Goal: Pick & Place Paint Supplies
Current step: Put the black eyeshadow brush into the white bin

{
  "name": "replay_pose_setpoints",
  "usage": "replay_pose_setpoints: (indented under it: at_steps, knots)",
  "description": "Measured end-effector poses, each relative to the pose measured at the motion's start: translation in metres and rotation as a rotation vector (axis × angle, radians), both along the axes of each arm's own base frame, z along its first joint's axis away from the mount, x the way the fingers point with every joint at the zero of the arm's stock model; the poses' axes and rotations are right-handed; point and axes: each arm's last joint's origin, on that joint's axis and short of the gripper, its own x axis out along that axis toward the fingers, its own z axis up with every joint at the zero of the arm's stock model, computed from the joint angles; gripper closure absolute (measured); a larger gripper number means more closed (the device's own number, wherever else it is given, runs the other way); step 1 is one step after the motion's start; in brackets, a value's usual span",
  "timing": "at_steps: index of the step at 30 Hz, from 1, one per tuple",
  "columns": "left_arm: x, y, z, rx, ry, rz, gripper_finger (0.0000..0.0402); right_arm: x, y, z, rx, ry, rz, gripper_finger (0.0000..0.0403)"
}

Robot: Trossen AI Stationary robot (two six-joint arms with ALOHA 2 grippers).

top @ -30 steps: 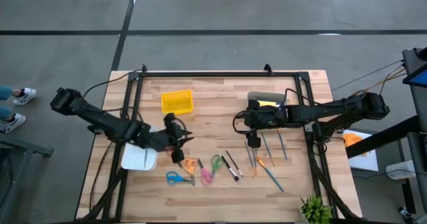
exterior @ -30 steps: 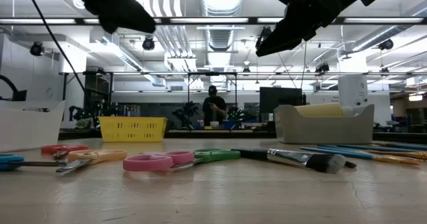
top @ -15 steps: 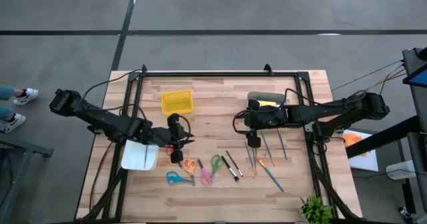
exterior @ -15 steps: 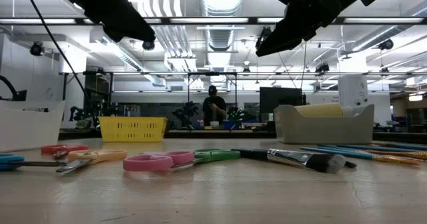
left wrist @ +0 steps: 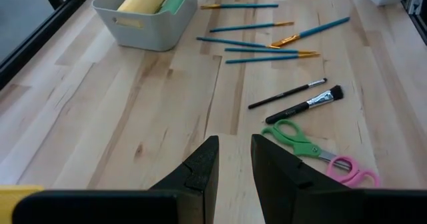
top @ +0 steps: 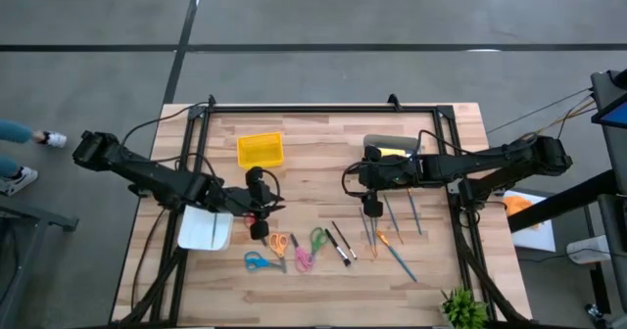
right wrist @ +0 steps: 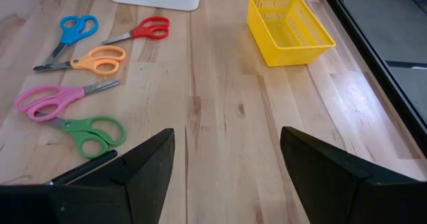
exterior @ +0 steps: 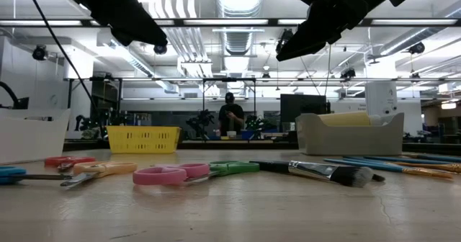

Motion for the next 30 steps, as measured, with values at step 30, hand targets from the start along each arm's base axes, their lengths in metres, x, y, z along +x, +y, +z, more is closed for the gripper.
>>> replay_pose_setpoints:
  at_steps: [30]
  knots:
    - [0.0000, -0.0001, -0.0001, 0.000, 0.000, 0.000, 0.0310, 0.0003, -0.0002, 0.0004, 0.465, -0.074, -0.321, 0.0133]
